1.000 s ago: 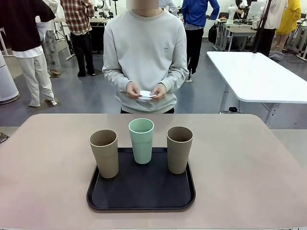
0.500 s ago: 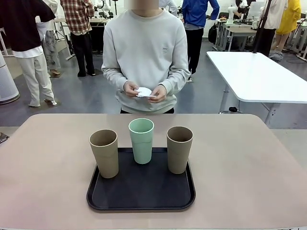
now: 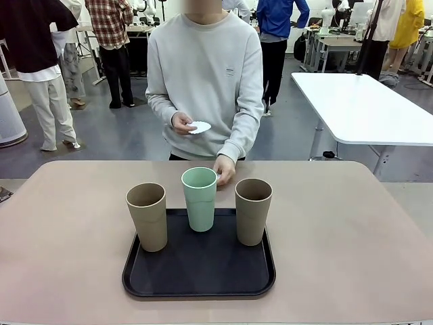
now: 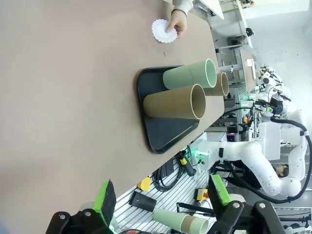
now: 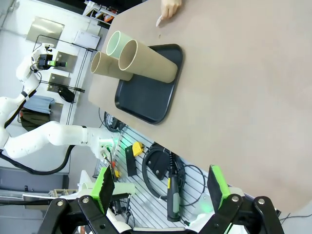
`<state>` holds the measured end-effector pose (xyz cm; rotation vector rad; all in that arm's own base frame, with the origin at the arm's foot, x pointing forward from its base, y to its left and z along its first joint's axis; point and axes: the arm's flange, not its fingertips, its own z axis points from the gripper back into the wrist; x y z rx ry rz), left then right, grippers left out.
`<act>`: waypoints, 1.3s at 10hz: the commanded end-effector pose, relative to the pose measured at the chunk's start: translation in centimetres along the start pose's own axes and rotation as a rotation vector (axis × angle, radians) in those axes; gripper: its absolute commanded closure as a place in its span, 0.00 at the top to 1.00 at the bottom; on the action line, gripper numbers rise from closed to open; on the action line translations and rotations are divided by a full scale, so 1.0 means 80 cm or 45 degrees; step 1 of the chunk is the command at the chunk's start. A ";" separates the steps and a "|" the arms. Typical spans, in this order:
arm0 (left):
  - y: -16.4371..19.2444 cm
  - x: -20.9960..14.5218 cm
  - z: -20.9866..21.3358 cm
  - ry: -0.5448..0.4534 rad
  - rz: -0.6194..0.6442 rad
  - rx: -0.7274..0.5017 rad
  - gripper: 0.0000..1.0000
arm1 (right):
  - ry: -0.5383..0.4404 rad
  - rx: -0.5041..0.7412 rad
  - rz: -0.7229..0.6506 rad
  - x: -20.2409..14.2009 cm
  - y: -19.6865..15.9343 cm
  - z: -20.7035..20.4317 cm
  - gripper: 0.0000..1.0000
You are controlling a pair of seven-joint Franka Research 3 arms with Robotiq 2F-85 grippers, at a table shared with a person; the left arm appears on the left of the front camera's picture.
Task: Place coasters on the table and set cups on them.
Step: Pick up one Reusable plastic cup and place it on a coaster set by the human.
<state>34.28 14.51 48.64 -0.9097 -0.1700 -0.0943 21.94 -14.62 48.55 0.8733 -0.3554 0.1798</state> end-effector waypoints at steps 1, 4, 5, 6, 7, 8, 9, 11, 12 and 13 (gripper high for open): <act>0.000 0.001 0.002 -0.003 -0.005 -0.002 1.00 | -0.003 0.007 -0.004 0.001 0.000 0.000 1.00; 0.000 0.001 0.002 -0.003 -0.005 -0.002 1.00 | -0.003 0.007 -0.004 0.001 0.000 0.000 1.00; 0.000 0.001 0.002 -0.003 -0.005 -0.002 1.00 | -0.003 0.007 -0.004 0.001 0.000 0.000 1.00; 0.000 0.001 0.002 -0.003 -0.005 -0.002 1.00 | -0.003 0.007 -0.004 0.001 0.000 0.000 1.00; 0.000 0.001 0.002 -0.003 -0.005 -0.002 1.00 | -0.003 0.007 -0.004 0.001 0.000 0.000 1.00; 0.000 0.001 0.002 -0.003 -0.005 -0.002 1.00 | -0.003 0.007 -0.004 0.001 0.000 0.000 1.00; 0.000 0.001 0.002 -0.003 -0.005 -0.002 1.00 | -0.003 0.007 -0.004 0.001 0.000 0.000 1.00; 0.000 0.001 0.002 -0.003 -0.005 -0.002 1.00 | -0.003 0.007 -0.004 0.001 0.000 0.000 1.00; 0.000 0.001 0.002 -0.003 -0.005 -0.002 1.00 | -0.003 0.007 -0.004 0.001 0.000 0.000 1.00; 0.000 0.001 0.002 -0.003 -0.005 -0.002 1.00 | -0.003 0.007 -0.004 0.001 0.000 0.000 1.00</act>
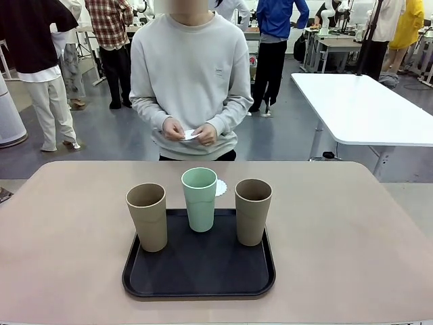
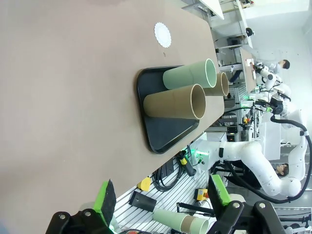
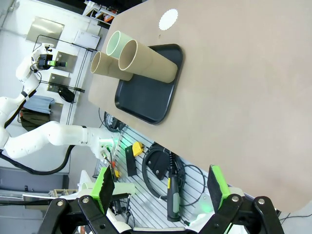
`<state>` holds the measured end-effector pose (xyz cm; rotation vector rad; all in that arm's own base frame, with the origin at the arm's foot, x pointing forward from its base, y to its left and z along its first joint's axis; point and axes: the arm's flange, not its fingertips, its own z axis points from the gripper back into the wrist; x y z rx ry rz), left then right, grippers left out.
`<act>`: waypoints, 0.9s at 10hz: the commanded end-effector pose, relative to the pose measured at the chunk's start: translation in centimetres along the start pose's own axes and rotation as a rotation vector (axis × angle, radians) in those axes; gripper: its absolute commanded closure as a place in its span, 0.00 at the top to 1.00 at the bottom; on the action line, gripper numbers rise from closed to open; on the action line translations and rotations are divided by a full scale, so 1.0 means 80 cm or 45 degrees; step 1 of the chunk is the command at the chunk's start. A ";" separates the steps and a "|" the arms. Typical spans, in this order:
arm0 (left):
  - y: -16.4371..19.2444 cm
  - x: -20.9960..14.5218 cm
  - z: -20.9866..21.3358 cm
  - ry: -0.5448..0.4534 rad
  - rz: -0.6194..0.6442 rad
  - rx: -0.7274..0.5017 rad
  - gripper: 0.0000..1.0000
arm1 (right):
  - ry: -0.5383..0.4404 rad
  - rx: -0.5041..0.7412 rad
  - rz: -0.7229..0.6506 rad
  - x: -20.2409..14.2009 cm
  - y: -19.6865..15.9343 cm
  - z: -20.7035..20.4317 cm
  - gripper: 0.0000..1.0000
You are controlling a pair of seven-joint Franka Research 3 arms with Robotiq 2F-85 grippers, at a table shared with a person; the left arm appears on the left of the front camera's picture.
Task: Place coasters on the table and set cups on them.
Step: Pick up one Reusable plastic cup and place it on a coaster set by the human.
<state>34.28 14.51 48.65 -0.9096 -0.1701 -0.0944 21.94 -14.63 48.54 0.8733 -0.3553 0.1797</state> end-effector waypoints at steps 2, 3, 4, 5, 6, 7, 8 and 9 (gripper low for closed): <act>0.000 0.001 0.002 -0.003 -0.004 -0.002 1.00 | -0.003 0.007 -0.004 0.001 0.001 0.000 1.00; 0.000 0.001 0.002 -0.003 -0.004 -0.002 1.00 | -0.003 0.007 -0.004 0.001 0.001 0.000 1.00; 0.000 0.001 0.002 -0.003 -0.004 -0.002 1.00 | -0.003 0.007 -0.004 0.001 0.001 0.000 1.00; 0.000 0.001 0.002 -0.003 -0.004 -0.002 1.00 | -0.003 0.007 -0.004 0.001 0.001 0.000 1.00; 0.000 0.001 0.002 -0.003 -0.004 -0.002 1.00 | -0.003 0.007 -0.004 0.001 0.001 0.000 1.00; 0.000 0.001 0.002 -0.003 -0.004 -0.002 1.00 | -0.003 0.007 -0.004 0.001 0.001 0.000 1.00; 0.000 0.001 0.002 -0.003 -0.004 -0.002 1.00 | -0.003 0.007 -0.004 0.001 0.001 0.000 1.00; 0.000 0.001 0.002 -0.003 -0.004 -0.002 1.00 | -0.003 0.007 -0.004 0.001 0.001 0.000 1.00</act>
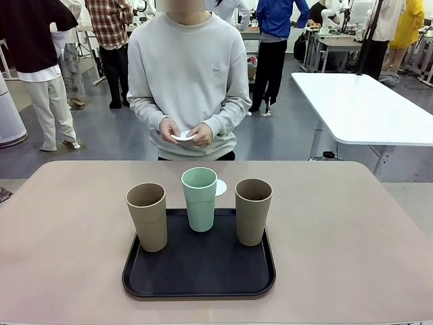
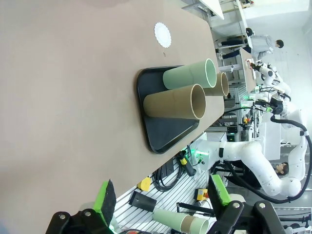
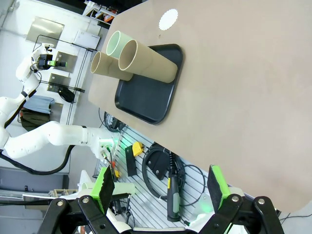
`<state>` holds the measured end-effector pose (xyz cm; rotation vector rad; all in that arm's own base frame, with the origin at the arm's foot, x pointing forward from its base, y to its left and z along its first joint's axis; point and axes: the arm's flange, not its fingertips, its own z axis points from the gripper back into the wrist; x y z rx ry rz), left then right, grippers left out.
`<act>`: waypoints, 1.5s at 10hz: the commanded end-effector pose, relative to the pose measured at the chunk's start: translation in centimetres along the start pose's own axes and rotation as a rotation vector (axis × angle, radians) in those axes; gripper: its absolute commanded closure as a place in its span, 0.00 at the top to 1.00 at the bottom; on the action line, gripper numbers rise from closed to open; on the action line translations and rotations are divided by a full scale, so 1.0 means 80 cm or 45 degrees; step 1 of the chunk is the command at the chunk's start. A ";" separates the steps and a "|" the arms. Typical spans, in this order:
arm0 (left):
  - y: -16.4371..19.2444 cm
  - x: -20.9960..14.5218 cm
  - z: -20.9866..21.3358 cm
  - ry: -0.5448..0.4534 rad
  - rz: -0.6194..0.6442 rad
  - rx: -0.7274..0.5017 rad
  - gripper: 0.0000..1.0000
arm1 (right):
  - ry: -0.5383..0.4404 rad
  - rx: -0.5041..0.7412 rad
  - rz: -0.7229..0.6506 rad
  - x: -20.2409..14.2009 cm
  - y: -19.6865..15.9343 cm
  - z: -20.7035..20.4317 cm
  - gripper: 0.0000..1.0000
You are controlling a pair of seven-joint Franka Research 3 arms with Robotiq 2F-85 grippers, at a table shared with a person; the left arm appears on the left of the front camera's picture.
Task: Place coasters on the table and set cups on them.
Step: Pick up one Reusable plastic cup and place it on a coaster set by the human.
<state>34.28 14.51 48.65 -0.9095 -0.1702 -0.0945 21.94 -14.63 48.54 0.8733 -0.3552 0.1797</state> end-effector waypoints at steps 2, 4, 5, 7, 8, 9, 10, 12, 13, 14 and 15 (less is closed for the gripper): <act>0.000 0.001 0.002 -0.003 -0.004 -0.002 1.00 | -0.003 0.007 -0.004 0.001 0.001 0.000 1.00; 0.000 0.001 0.002 -0.003 -0.004 -0.002 1.00 | -0.003 0.007 -0.004 0.001 0.001 0.000 1.00; 0.000 0.001 0.002 -0.003 -0.004 -0.002 1.00 | -0.003 0.007 -0.004 0.001 0.001 0.000 1.00; 0.000 0.001 0.002 -0.003 -0.004 -0.002 1.00 | -0.003 0.007 -0.004 0.001 0.001 0.000 1.00; 0.000 0.000 0.000 0.000 0.000 0.000 1.00 | -0.003 0.007 -0.004 0.001 0.001 0.000 1.00; -0.010 -0.002 0.001 -0.004 -0.363 0.065 1.00 | -0.003 0.007 -0.004 0.001 0.001 0.000 1.00; -0.056 0.021 -0.004 0.003 -0.645 0.239 1.00 | -0.003 0.007 -0.004 0.001 0.001 0.000 1.00; -0.121 0.056 -0.049 0.103 -1.026 0.552 1.00 | -0.003 0.007 -0.004 0.001 0.001 0.000 1.00; -0.148 0.089 -0.082 0.205 -1.077 0.694 1.00 | -0.003 0.007 -0.004 0.001 0.001 0.000 1.00; -0.163 0.096 -0.113 0.313 -1.144 0.723 1.00 | -0.003 0.007 -0.004 0.001 0.001 0.000 1.00; -0.175 0.095 -0.141 0.409 -1.240 0.763 1.00 | -0.003 0.007 -0.004 0.001 0.001 0.000 1.00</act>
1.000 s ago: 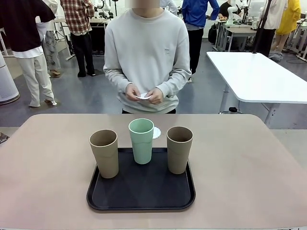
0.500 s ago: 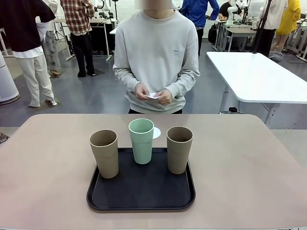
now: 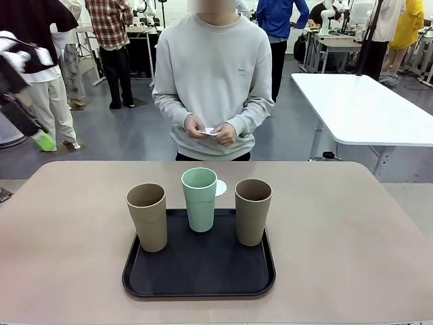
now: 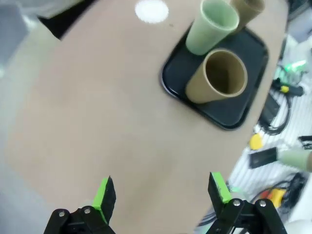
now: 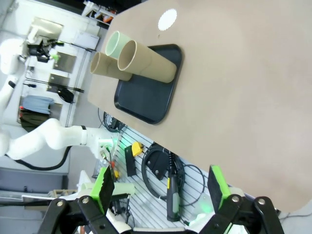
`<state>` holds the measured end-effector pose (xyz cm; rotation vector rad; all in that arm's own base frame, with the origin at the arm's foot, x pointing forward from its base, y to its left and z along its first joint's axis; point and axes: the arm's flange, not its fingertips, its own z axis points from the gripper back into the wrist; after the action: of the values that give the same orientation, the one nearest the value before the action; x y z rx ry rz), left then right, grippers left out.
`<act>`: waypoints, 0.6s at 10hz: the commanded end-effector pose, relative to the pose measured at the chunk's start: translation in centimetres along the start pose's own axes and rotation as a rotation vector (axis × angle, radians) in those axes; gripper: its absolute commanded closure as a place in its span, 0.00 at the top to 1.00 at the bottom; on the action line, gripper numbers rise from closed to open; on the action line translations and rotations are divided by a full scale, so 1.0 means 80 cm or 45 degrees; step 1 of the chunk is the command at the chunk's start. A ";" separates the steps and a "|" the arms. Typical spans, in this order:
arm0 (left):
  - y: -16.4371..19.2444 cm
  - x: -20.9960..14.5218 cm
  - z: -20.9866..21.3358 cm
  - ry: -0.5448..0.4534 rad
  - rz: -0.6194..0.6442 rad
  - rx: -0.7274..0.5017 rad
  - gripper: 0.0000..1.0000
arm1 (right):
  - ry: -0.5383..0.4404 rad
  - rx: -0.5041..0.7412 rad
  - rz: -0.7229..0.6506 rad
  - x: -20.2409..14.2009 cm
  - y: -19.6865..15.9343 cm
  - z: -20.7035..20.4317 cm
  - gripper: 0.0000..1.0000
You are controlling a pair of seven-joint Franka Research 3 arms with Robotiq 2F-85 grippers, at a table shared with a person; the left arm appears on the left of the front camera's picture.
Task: Place coasters on the table and set cups on them.
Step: Pick up one Reusable plastic cup and place it on a coaster set by the human.
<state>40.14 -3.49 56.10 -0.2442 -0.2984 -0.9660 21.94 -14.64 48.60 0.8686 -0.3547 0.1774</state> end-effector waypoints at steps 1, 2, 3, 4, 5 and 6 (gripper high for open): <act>0.001 0.003 -0.039 0.142 -0.189 0.120 1.00 | -0.004 0.013 -0.002 0.001 0.000 -0.001 1.00; -0.009 0.007 -0.061 0.218 -0.245 0.148 1.00 | -0.004 0.013 -0.002 0.001 0.000 -0.001 1.00; -0.014 0.008 -0.069 0.270 -0.271 0.148 1.00 | -0.004 0.013 -0.002 0.001 0.000 -0.001 1.00; -0.019 0.005 -0.069 0.272 -0.287 0.081 1.00 | -0.004 0.013 -0.002 0.001 0.000 -0.001 1.00; -0.021 0.001 -0.066 0.259 -0.290 0.035 1.00 | -0.004 0.013 -0.002 0.001 0.000 -0.001 1.00; -0.023 -0.006 -0.066 0.213 -0.259 -0.003 1.00 | -0.004 0.013 -0.002 0.001 0.000 -0.001 1.00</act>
<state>39.89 -6.56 50.63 -0.0736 -0.1490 -1.1718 21.92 -14.66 48.60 0.8672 -0.3549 0.1755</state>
